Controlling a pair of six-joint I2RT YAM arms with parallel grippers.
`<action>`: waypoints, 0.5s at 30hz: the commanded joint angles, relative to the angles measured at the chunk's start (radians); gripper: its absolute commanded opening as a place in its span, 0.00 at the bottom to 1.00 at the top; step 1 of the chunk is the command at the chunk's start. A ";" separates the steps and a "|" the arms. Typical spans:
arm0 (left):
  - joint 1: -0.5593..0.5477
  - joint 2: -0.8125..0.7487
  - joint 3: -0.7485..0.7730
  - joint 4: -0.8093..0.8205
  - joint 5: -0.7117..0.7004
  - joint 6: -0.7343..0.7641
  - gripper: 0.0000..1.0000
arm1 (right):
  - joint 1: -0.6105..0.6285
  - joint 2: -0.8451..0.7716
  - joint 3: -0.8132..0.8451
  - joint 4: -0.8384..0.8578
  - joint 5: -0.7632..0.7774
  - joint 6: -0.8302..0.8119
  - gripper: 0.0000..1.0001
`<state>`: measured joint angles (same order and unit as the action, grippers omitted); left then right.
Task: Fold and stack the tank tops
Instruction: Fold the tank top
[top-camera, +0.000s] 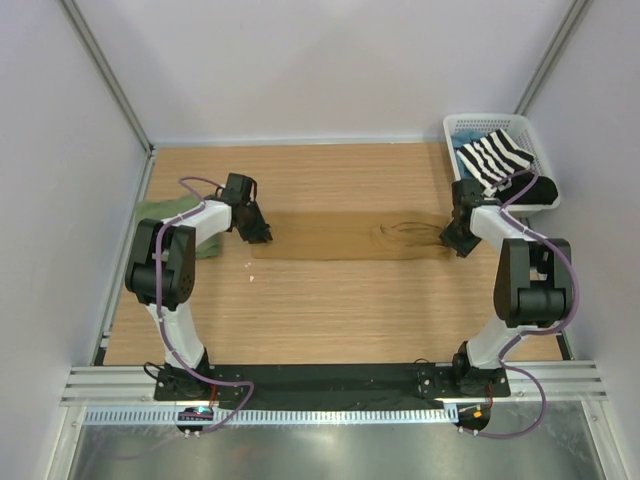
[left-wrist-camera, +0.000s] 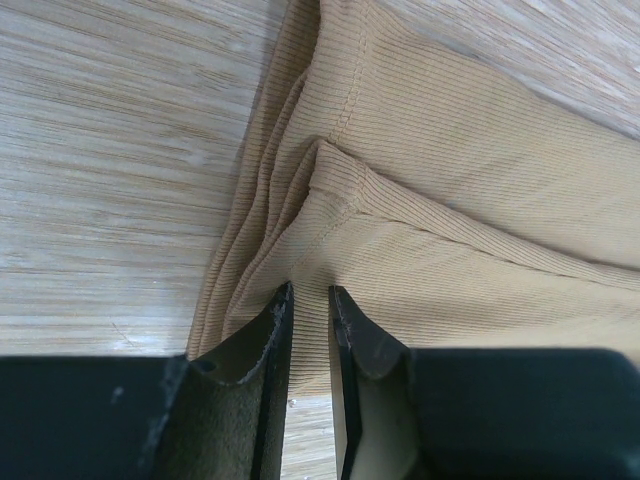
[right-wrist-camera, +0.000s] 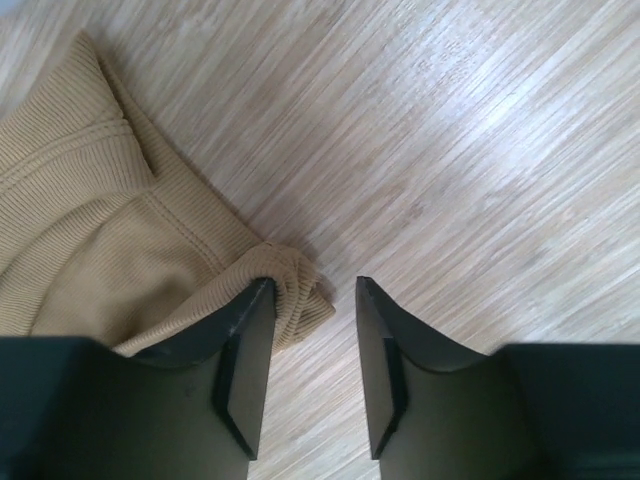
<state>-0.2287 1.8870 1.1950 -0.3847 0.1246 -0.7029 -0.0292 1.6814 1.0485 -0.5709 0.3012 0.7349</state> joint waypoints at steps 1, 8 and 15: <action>0.002 -0.012 0.011 -0.005 -0.040 0.014 0.22 | -0.009 -0.064 -0.011 0.009 0.059 0.008 0.44; 0.005 -0.045 0.087 -0.075 -0.106 0.040 0.29 | -0.009 -0.196 -0.016 0.009 0.061 -0.032 0.72; 0.003 -0.051 0.181 -0.120 -0.187 0.066 0.46 | -0.008 -0.313 -0.076 0.072 -0.046 -0.094 0.76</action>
<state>-0.2287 1.8820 1.3296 -0.4751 -0.0093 -0.6643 -0.0349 1.4204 1.0084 -0.5545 0.3134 0.6815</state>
